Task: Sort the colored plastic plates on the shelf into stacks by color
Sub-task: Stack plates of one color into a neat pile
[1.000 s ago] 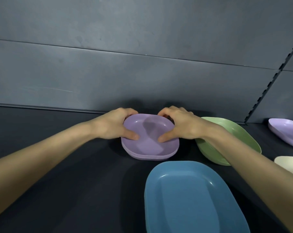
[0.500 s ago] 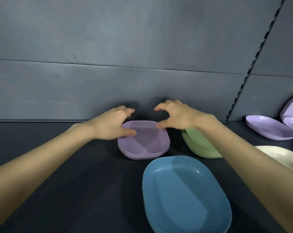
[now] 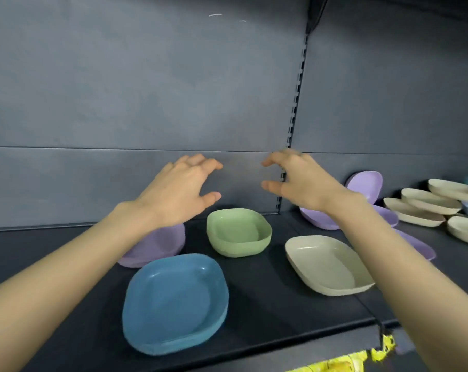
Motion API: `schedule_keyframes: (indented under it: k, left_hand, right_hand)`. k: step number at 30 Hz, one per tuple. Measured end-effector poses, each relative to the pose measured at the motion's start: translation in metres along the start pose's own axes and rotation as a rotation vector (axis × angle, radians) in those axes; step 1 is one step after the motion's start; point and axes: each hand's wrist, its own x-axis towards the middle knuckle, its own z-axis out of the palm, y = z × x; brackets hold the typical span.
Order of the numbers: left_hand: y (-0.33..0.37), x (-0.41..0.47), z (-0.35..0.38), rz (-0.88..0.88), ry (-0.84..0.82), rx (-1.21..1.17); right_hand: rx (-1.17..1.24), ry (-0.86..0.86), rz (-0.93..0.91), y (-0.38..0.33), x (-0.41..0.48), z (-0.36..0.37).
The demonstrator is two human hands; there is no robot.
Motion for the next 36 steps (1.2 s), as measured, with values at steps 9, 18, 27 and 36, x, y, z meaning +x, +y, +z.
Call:
schedule_keyframes:
  k: [9, 18, 27, 36]
  left_hand:
    - [0.172, -0.02, 0.035, -0.008, 0.007, -0.064]
    - [0.262, 0.025, 0.075, 0.031, -0.07, -0.079]
    - [0.281, 0.105, 0.142, 0.062, -0.154, -0.117]
    - [0.263, 0.172, 0.204, 0.048, -0.371, -0.058]
  right_hand:
    - [-0.025, -0.03, 0.063, 0.11, -0.134, -0.058]
    - [-0.053, -0.055, 0.122, 0.206, -0.179, -0.086]
    - [-0.051, -0.08, 0.128, 0.298, -0.143, -0.064]
    - [-0.028, -0.198, 0.135, 0.373, -0.085, -0.027]
